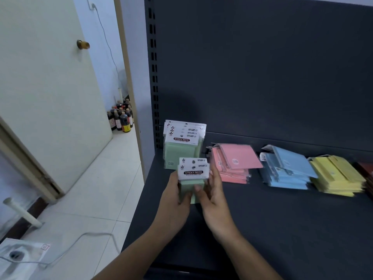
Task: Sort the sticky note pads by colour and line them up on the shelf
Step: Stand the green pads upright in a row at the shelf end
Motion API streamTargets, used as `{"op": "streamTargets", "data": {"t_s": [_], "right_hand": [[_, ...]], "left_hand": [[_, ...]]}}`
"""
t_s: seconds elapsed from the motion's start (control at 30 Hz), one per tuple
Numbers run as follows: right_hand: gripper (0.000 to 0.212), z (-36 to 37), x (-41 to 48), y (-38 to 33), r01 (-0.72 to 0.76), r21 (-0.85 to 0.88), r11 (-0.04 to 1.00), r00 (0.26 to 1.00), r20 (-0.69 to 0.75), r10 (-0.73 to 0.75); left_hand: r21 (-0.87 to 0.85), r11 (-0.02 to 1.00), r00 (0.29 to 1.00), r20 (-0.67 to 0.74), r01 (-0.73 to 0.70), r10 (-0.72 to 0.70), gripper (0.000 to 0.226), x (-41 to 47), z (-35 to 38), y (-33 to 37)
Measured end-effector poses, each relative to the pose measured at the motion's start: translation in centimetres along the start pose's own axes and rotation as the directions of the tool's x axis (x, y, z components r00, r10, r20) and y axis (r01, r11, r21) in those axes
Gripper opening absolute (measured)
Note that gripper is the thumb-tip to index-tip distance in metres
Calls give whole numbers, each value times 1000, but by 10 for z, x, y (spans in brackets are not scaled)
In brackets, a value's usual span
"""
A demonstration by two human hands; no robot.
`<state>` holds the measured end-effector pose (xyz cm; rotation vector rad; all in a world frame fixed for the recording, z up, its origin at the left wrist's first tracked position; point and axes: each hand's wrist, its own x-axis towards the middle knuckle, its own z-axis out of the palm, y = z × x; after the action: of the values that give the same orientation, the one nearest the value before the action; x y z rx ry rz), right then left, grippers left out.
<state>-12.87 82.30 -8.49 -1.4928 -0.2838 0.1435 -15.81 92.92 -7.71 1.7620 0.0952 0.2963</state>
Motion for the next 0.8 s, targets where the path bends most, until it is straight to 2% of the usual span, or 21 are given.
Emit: {"op": "streamTargets", "data": {"t_s": [0.07, 0.2, 0.33, 0.43, 0.6, 0.73, 0.8], "right_hand": [[66, 0, -3, 5, -22, -45, 999, 1000, 21, 23], [52, 4, 0, 11, 8, -241, 970, 1000, -2, -9], [57, 16, 21, 10, 63, -373, 926, 996, -34, -81], [53, 26, 38, 17, 73, -459, 885, 991, -66, -116], [51, 36, 56, 22, 50, -494, 868, 980, -145, -139], [51, 34, 57, 26, 60, -551, 833, 957, -204, -204], [54, 33, 58, 28, 48, -551, 833, 951, -228, -206]], "left_hand": [[21, 1000, 1000, 14, 3, -3, 56, -1, -1, -8], [83, 996, 999, 49, -27, 23, 53, 6, -6, -20], [152, 985, 997, 0, -75, 76, 62, 26, -21, -22], [201, 973, 992, -34, -113, 123, 62, 41, -29, -24], [280, 953, 986, -79, -116, 144, 61, 61, -28, -31], [345, 937, 978, -168, -58, 122, 69, 66, -27, -41], [366, 930, 982, -163, -33, 100, 72, 68, -26, -44]]}}
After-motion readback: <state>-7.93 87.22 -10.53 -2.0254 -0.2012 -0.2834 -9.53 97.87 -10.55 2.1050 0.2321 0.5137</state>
